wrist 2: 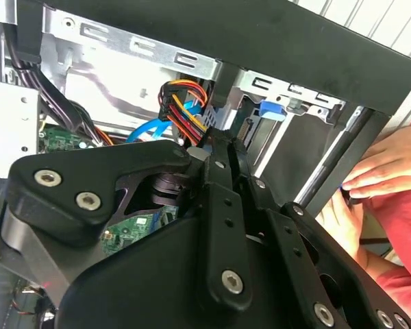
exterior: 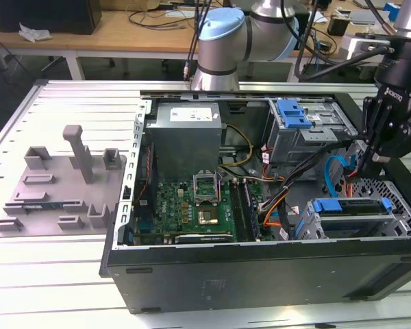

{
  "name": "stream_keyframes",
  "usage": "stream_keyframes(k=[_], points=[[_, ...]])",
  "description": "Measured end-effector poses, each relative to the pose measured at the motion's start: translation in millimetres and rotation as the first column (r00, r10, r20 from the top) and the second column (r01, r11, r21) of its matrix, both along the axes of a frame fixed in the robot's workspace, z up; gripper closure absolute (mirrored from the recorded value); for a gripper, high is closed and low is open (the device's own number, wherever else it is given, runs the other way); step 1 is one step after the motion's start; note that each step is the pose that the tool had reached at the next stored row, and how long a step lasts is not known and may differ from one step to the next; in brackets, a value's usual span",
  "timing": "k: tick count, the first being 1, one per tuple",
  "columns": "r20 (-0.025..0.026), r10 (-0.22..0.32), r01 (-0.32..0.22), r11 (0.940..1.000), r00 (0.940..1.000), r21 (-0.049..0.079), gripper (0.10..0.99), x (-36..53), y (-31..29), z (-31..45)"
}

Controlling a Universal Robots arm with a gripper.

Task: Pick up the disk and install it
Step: 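Insert the first disk wire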

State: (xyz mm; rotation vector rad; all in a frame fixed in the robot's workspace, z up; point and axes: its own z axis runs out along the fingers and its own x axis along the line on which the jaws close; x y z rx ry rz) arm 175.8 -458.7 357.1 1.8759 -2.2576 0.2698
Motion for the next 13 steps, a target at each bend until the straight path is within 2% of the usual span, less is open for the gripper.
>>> stream_keyframes(k=[3,6,7,13], points=[[0.0000,0.014,-0.014,0.9999,0.9999,0.001,0.918,-0.8,-2.4,0.6],[0.0001,0.022,-0.022,0.9997,0.9998,0.003,0.918,-0.9,-9.1,0.6],[0.0003,0.023,-0.023,0.9996,0.9997,0.014,0.918,-0.9,-12.1,0.6],[0.0025,0.025,-0.025,0.9939,0.9997,0.107,0.918,-1.2,-22.2,0.4]])
